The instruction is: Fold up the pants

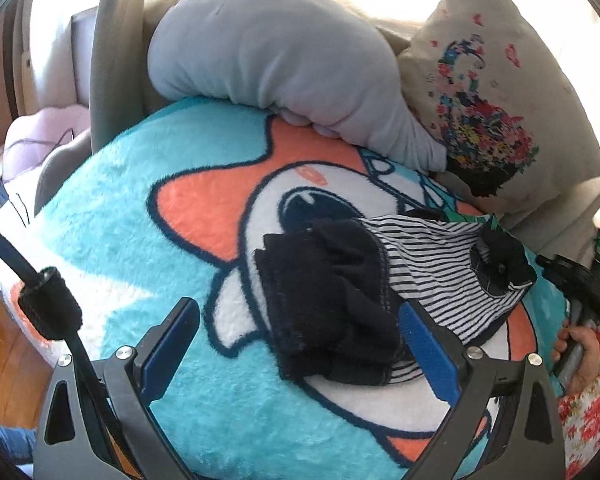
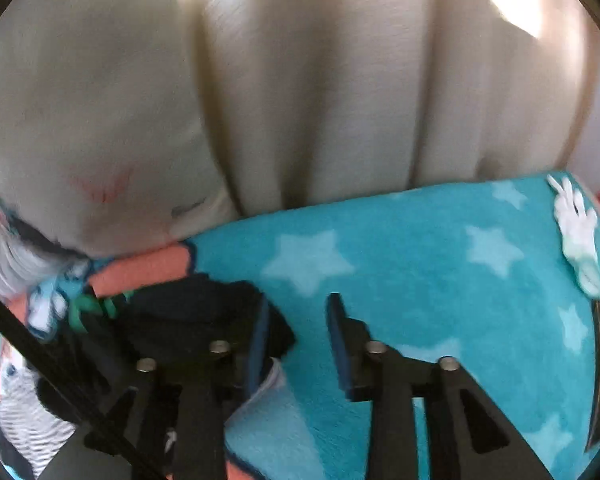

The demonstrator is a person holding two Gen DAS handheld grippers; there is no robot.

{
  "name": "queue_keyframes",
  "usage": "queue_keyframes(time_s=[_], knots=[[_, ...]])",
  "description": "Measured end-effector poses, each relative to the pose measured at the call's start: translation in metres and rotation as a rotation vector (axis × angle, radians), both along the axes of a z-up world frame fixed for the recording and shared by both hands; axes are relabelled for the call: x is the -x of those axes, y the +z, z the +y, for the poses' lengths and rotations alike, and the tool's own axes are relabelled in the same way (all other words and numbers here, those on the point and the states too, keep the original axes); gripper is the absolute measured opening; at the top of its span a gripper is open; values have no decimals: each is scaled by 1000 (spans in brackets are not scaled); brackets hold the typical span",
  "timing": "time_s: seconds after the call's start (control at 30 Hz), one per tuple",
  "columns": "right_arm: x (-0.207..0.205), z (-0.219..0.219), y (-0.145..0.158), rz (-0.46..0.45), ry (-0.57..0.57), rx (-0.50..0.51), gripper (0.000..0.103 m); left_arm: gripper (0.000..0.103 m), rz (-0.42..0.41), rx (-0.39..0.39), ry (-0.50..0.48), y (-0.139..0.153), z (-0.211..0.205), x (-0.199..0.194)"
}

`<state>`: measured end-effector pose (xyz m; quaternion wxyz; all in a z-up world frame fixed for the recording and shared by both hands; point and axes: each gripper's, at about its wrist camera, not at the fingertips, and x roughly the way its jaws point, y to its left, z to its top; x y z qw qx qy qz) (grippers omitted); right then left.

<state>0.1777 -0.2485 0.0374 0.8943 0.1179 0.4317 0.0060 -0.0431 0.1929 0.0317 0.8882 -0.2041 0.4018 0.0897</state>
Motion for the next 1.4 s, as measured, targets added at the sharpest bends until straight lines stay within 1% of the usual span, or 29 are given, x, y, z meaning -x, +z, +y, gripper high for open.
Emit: queue_keyframes(time_s=[0.03, 0.07, 0.13, 0.17, 0.27, 0.33, 0.43, 0.47, 0.5, 0.57, 0.63, 0.67, 0.7, 0.73, 0.77, 0.8, 0.83, 0.87, 0.97, 1.07, 1.17, 1.23, 1.27, 1.3, 1.33, 1.37, 1.4], knots=[[10, -2, 6, -21, 41, -63, 69, 100, 8, 10, -2, -3, 2, -2], [13, 4, 11, -28, 75, -92, 74, 100, 15, 20, -7, -6, 3, -3], [21, 17, 15, -32, 155, -120, 75, 100, 25, 52, -27, -11, 3, -8], [27, 29, 15, -23, 197, -117, 75, 100, 30, 71, -42, -14, 3, -11], [38, 55, 6, 23, 261, -102, 77, 100, 44, 124, -91, -22, 0, -19], [36, 60, -7, 59, 252, -94, 77, 100, 55, 135, -118, -26, -4, -26], [28, 67, -32, 121, 225, -138, 77, 100, 66, 130, -146, -30, -10, -34], [24, 61, -39, 125, 221, -158, 78, 100, 66, 125, -159, -29, -14, -37], [23, 63, -39, 101, 208, -164, 80, 100, 76, 121, -168, -29, -17, -40], [20, 63, -40, 91, 191, -219, 81, 94, 93, 97, -157, -29, -18, -44], [17, 62, -40, 76, 163, -261, 80, 62, 110, 55, -135, -27, -18, -48], [14, 62, -37, 73, 164, -279, 80, 56, 115, 45, -132, -26, -17, -49], [12, 62, -36, 71, 164, -302, 68, 47, 115, 56, -134, -26, -15, -50], [10, 61, -38, 79, 173, -357, 41, 43, 116, 76, -136, -25, -10, -51], [9, 59, -38, 91, 182, -390, 31, 42, 118, 94, -140, -25, -6, -52], [11, 56, -37, 91, 184, -424, 26, 40, 120, 107, -146, -24, -3, -53], [15, 55, -32, 75, 184, -425, 25, 38, 121, 112, -150, -23, -1, -54], [18, 56, -27, 64, 190, -425, 19, 38, 125, 116, -158, -21, 2, -56], [40, 50, -5, 24, 208, -454, 17, 37, 134, 114, -170, -15, 5, -62], [67, 44, 16, -11, 230, -487, 15, 36, 122, 95, -184, -3, 11, -66], [101, 36, 30, -40, 232, -510, 15, 36, 114, 65, -203, 8, 16, -68], [118, 30, 30, -47, 209, -483, 15, 37, 121, 55, -213, 9, 19, -66], [127, 23, 28, -51, 180, -437, 18, 38, 130, 53, -213, 5, 20, -65], [135, 18, 27, -56, 150, -367, 27, 39, 144, 55, -209, 0, 21, -62], [140, 16, 26, -66, 127, -312, 34, 40, 155, 57, -203, -5, 21, -61], [146, 13, 27, -86, 105, -255, 46, 41, 168, 61, -194, -11, 21, -59], [150, 14, 30, -108, 92, -220, 51, 43, 178, 72, -184, -17, 24, -56]])
